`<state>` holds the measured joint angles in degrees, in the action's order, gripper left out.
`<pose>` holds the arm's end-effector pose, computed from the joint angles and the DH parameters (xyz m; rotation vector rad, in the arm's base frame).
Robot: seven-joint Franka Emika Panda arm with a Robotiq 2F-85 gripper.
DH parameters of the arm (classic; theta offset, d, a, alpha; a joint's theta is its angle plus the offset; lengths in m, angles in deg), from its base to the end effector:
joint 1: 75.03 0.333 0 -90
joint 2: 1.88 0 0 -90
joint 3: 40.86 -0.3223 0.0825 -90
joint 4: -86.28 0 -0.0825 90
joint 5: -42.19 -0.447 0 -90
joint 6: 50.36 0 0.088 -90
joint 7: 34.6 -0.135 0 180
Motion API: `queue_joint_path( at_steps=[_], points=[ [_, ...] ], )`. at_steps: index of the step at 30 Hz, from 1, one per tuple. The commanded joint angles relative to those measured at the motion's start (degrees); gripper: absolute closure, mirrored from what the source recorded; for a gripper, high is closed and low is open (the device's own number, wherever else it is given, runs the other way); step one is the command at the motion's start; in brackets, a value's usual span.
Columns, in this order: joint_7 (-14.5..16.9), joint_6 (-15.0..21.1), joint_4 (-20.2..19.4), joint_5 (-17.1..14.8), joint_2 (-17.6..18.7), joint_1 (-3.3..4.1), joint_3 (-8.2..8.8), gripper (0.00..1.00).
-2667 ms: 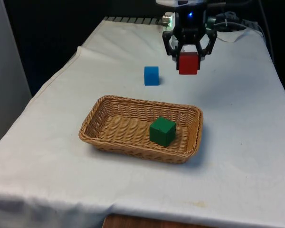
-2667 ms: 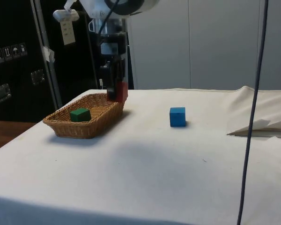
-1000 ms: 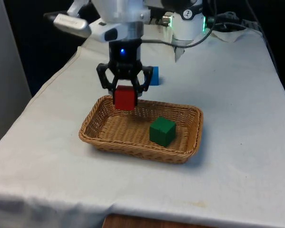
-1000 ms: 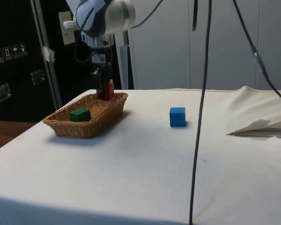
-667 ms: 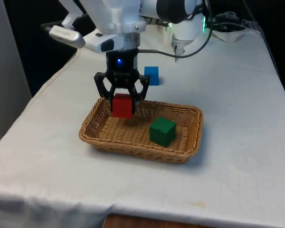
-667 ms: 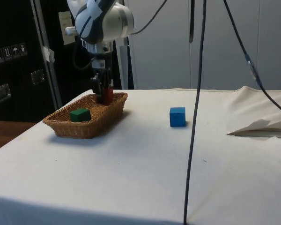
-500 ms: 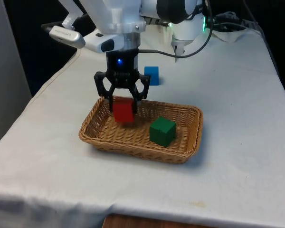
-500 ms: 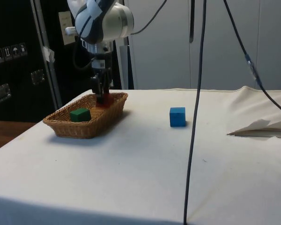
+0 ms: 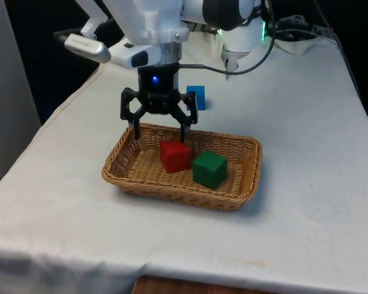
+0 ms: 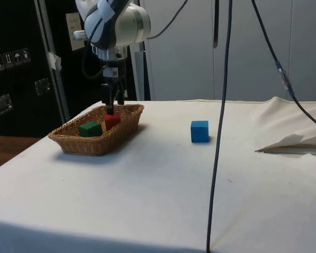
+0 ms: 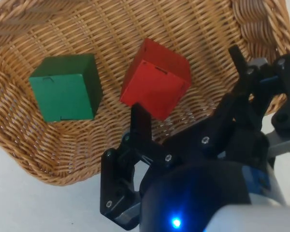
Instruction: Pick up exactly two blocks and place them into the basket.
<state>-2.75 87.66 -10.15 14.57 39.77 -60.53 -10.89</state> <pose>0.7240 -0.1593 0.1660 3.0910 0.1123 0.1805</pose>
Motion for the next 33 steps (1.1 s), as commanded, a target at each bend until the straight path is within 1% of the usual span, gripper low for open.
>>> queue_joint_path(
  at_steps=[1,2,3,4,5,7,8,9,10,11,12,13,17,18,19,21,22,23,25,27,28,30,31,32,33],
  points=[
    [-0.52,-0.23,-0.11,0.11,-0.34,0.57,0.06,0.0],
    [-1.03,-0.34,-0.17,0.29,-0.69,1.03,0.0,0.0],
    [-1.32,-0.29,-0.23,0.34,-0.8,1.32,-0.06,0.0],
    [-0.63,-0.06,0.11,0.0,-0.34,0.57,-0.34,0.0],
    [-1.66,-0.29,-0.34,0.34,-0.92,1.6,-0.11,0.0],
    [-2.18,-0.23,-0.46,0.46,-1.09,2.12,-0.17,0.0],
    [-2.75,-0.06,-0.57,0.52,-1.26,2.69,-0.29,0.0],
    [-2.98,0.0,-0.57,0.52,-1.26,2.92,-0.34,0.0],
    [-2.98,0.0,-0.57,0.52,-1.26,2.92,-0.34,0.0],
    [-3.38,0.17,-0.63,0.4,-1.32,3.44,-0.52,0.0],
    [-2.98,-0.4,-0.11,0.34,-1.03,2.86,-0.63,0.0],
    [-3.61,0.34,-0.69,0.4,-1.32,3.67,-0.57,0.0],
    [-4.58,0.86,-0.8,0.34,-1.43,4.58,-1.03,0.0],
    [-5.04,1.03,-0.92,0.4,-1.49,4.98,-1.2,0.0],
    [-5.27,1.09,-0.92,0.46,-1.55,5.21,-1.26,0.0],
    [-5.67,1.15,-1.03,0.52,-1.66,5.56,-1.49,0.0],
    [-5.39,0.46,-0.29,0.4,-1.2,5.04,-1.72,0.0],
    [-6.02,0.97,-1.15,0.74,-1.95,5.96,-1.38,0.0],
    [-6.65,0.63,-1.32,1.32,-2.46,6.65,-1.09,0.0],
    [-7.45,0.52,-1.66,2.12,-3.21,7.16,-1.09,0.0],
    [-8.31,0.46,-2.23,3.38,-4.07,7.45,-1.32,0.0],
    [-9.22,0.46,-2.81,4.64,-5.16,7.79,-1.55,0.0],
    [-9.0,0.23,-2.46,4.58,-4.98,7.1,-2.18,0.0],
    [-9.68,0.46,-3.04,5.21,-5.67,7.91,-1.72,0.0],
    [-10.03,0.46,-3.32,5.79,-6.13,7.96,-1.95,0.0]
  ],
)
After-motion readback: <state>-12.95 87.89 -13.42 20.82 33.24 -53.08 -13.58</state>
